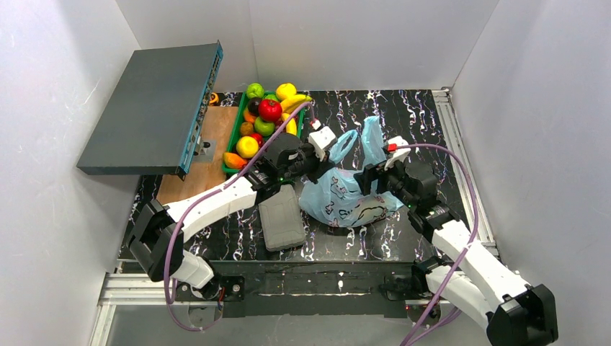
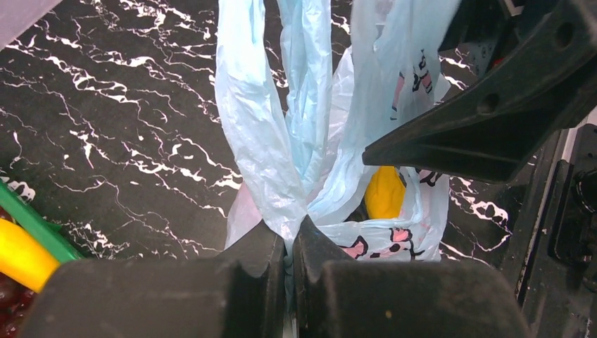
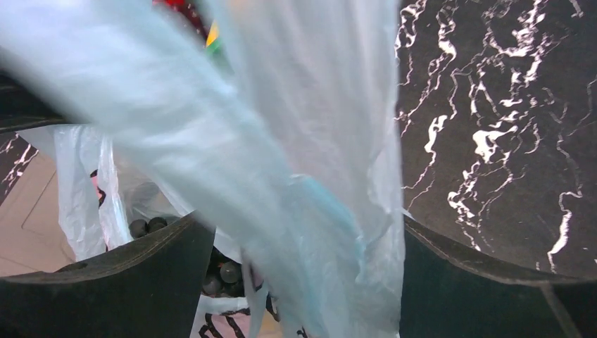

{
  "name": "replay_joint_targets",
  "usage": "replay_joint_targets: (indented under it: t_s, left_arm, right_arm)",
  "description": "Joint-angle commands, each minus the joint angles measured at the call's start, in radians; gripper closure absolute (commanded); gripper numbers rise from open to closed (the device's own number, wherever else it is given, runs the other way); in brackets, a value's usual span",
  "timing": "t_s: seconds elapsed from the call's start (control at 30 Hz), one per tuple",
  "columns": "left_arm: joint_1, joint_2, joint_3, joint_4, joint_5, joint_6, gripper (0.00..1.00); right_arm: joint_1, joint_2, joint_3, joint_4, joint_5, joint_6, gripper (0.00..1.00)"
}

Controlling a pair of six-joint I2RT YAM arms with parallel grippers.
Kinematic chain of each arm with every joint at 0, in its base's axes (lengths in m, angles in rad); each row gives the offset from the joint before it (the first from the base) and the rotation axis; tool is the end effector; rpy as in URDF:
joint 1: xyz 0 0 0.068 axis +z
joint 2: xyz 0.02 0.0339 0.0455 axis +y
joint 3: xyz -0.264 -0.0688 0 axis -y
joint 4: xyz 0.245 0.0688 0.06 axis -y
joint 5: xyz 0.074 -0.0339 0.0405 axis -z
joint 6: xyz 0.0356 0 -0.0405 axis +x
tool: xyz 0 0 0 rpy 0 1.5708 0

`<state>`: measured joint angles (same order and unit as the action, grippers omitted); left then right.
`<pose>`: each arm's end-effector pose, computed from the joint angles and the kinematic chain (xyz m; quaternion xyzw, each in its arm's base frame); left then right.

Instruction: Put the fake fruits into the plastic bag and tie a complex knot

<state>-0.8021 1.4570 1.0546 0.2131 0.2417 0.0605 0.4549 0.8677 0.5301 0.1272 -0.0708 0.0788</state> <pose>0.2341 -0.2543 0.3146 0.3896 0.6630 -0.3158 0.5558 0.1852 0.0934 0.2675 -0.1671 0.7591 0.1923 0.5990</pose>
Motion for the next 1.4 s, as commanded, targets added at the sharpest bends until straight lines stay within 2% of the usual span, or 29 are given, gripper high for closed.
replay_joint_targets:
  t_s: [0.0,0.07,0.13,0.27,0.33,0.4,0.5,0.6,0.7,0.77,0.87,1.07,1.17,1.3,1.37]
  left_arm:
    - [0.004,-0.021,0.003,0.064,0.005,0.012,1.00]
    - [0.004,-0.021,0.001,0.071,-0.009,0.000,1.00]
    - [0.004,-0.025,-0.008,0.083,-0.005,-0.005,1.00]
    - [0.004,-0.065,-0.050,0.123,0.056,0.024,1.00]
    - [0.004,-0.101,-0.086,0.141,0.124,0.094,1.00]
    - [0.003,-0.142,-0.147,0.145,0.203,0.236,1.00]
    - [0.003,-0.192,-0.242,0.180,0.259,0.406,1.00]
    - [0.004,-0.187,-0.242,0.166,0.336,0.543,1.00]
    - [0.003,-0.125,-0.114,0.008,0.433,0.633,1.00]
    - [0.003,-0.077,-0.035,-0.068,0.482,0.650,1.00]
    - [0.005,-0.015,0.032,-0.083,0.495,0.619,1.00]
    - [0.008,0.065,0.119,-0.088,0.513,0.593,1.00]
    - [0.027,0.105,0.174,-0.147,0.544,0.601,1.00]
    - [0.037,0.130,0.204,-0.199,0.564,0.641,1.00]
    - [0.038,0.147,0.231,-0.258,0.585,0.662,1.00]
  right_arm:
    - [-0.009,-0.054,0.038,0.020,0.017,-0.028,0.10]
    - [-0.010,-0.060,0.034,0.035,0.029,-0.046,0.12]
    - [-0.013,-0.051,0.022,0.063,0.019,-0.072,0.21]
    - [-0.039,-0.025,0.003,0.123,-0.095,-0.116,0.68]
    - [-0.059,-0.002,0.011,0.127,-0.152,-0.139,0.80]
    - [-0.106,0.032,0.043,0.095,-0.224,-0.139,0.89]
    - [-0.196,0.108,0.130,-0.009,-0.385,-0.132,0.99]
    - [-0.237,0.173,0.198,-0.119,-0.521,-0.177,0.99]
    - [-0.242,0.183,0.219,-0.164,-0.653,-0.210,0.99]
    - [-0.241,0.180,0.228,-0.185,-0.742,-0.225,0.93]
    - [-0.241,0.178,0.238,-0.214,-0.797,-0.245,0.83]
    - [-0.240,0.174,0.244,-0.274,-0.858,-0.280,0.54]
    - [-0.240,0.162,0.245,-0.283,-0.886,-0.288,0.40]
    - [-0.241,0.151,0.249,-0.283,-0.888,-0.282,0.26]
    - [-0.242,0.152,0.249,-0.260,-0.874,-0.254,0.13]
